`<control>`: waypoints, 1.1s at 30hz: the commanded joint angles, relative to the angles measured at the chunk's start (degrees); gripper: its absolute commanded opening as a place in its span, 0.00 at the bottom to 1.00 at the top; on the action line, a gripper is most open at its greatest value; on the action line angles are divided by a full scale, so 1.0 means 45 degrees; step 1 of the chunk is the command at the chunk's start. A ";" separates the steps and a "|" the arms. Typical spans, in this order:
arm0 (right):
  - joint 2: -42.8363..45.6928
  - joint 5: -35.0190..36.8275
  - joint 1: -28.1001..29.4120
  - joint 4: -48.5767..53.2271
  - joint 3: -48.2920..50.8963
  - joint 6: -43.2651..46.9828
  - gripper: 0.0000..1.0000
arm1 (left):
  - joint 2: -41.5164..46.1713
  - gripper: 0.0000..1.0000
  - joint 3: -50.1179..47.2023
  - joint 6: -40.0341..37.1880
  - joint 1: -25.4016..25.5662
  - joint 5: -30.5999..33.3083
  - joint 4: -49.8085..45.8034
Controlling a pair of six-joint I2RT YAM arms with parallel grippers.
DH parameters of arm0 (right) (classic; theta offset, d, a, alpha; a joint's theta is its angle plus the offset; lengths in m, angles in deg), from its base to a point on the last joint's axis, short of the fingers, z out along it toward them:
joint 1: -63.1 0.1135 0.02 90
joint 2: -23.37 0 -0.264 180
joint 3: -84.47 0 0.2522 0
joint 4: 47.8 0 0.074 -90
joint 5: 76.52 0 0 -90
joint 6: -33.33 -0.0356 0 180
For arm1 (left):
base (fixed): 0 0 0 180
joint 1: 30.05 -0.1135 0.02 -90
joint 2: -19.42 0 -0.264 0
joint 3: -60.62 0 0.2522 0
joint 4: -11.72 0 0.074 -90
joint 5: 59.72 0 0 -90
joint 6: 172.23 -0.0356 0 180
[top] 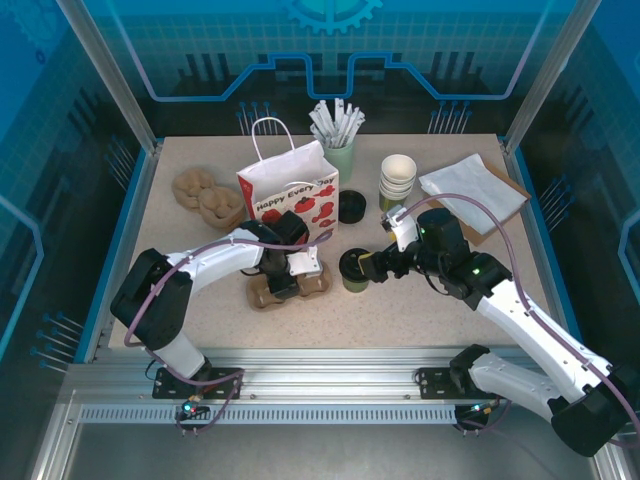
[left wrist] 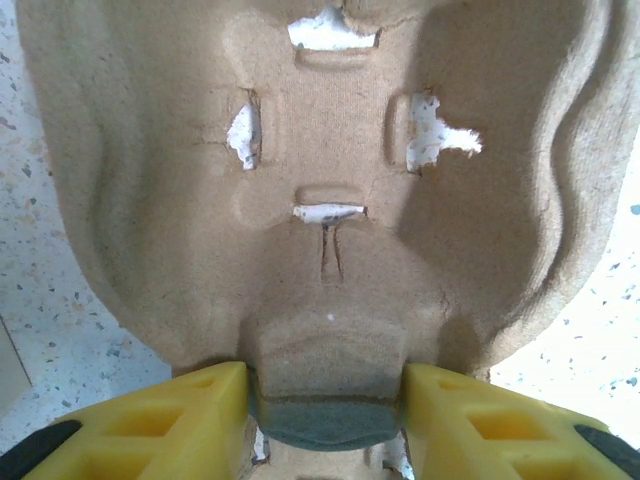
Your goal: Pack the takeout coffee
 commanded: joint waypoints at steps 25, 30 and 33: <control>0.0084 -0.0075 -0.0118 0.0160 0.0036 -0.0075 0.97 | -0.0029 0.32 0.0263 0.0418 -0.0001 -0.0107 -0.0520; 0.0194 -0.0053 -0.0125 0.0286 -0.0117 -0.0091 0.97 | 0.0649 0.31 0.0282 0.0536 -0.0014 -0.0318 -0.0923; 0.0230 -0.0091 -0.0118 0.0384 -0.0135 -0.0172 0.96 | 0.1280 0.30 0.0397 0.0759 0.0000 -0.0635 -0.1475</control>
